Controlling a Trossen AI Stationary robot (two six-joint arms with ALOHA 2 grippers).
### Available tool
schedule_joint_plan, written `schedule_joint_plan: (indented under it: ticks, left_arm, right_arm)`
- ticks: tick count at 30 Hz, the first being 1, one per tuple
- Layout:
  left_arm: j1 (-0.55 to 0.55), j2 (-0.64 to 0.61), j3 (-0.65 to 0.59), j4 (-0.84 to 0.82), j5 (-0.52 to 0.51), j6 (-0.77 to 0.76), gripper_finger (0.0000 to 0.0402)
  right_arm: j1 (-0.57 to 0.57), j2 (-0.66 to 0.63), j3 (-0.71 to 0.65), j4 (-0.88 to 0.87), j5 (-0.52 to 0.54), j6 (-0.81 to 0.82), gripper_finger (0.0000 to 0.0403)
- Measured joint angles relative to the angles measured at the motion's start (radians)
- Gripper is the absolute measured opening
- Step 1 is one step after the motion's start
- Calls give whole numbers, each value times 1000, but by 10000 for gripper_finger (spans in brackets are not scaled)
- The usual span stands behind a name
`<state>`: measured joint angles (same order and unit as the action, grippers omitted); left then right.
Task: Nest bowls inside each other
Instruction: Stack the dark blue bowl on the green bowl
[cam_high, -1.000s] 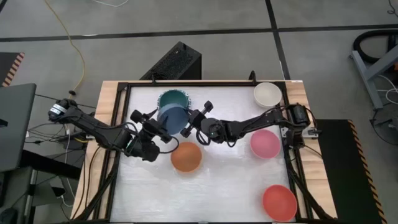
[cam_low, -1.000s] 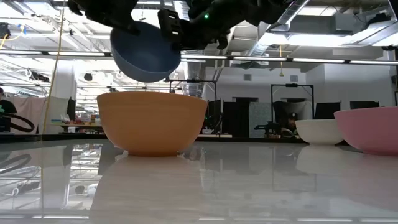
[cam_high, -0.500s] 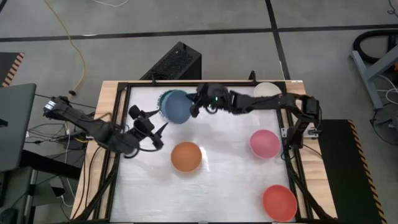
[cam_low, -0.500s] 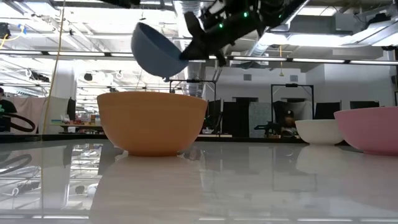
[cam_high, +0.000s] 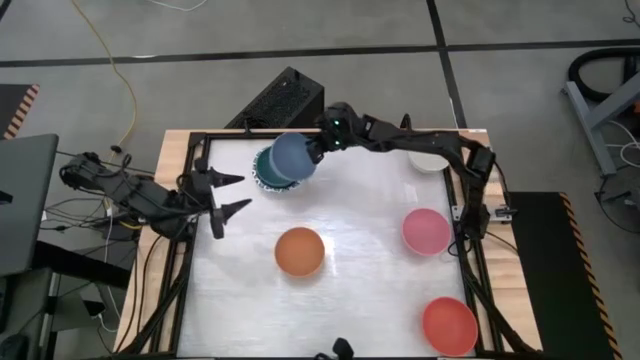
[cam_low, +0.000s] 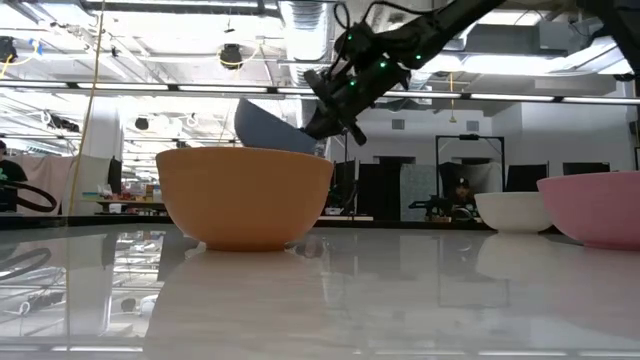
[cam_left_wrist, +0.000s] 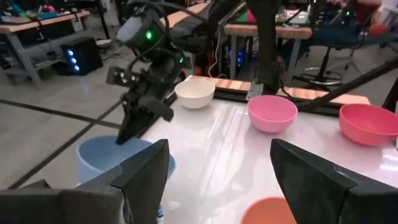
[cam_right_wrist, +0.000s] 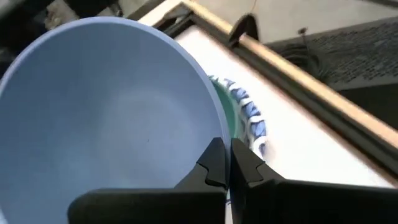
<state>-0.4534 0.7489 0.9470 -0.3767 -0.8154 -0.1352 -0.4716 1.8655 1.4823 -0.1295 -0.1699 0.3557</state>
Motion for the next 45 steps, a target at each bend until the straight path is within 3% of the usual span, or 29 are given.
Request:
schedule_joint_plan:
  ticks: [6, 21, 27, 33, 45]
  left_arm:
    - [0, -30, 0, -17, 0, 1, 270]
    - [0, -29, 0, -69, 9, -23, 270]
    - [0, -29, 0, -135, 10, -76, 270]
    - [0, -29, 0, -162, 9, -95, 270]
    - [0, -29, 0, -165, 9, -111, 270]
  right_arm:
    - [-8, 76, 131, -84, -98, -19, 6]
    - [-9, 343, 520, -327, -96, -62, 6]
    - [-11, 431, 606, -411, -79, -69, 6]
    - [-16, 447, 630, -474, 18, -91, 9]
    - [-11, 447, 630, -495, 30, -118, 113]
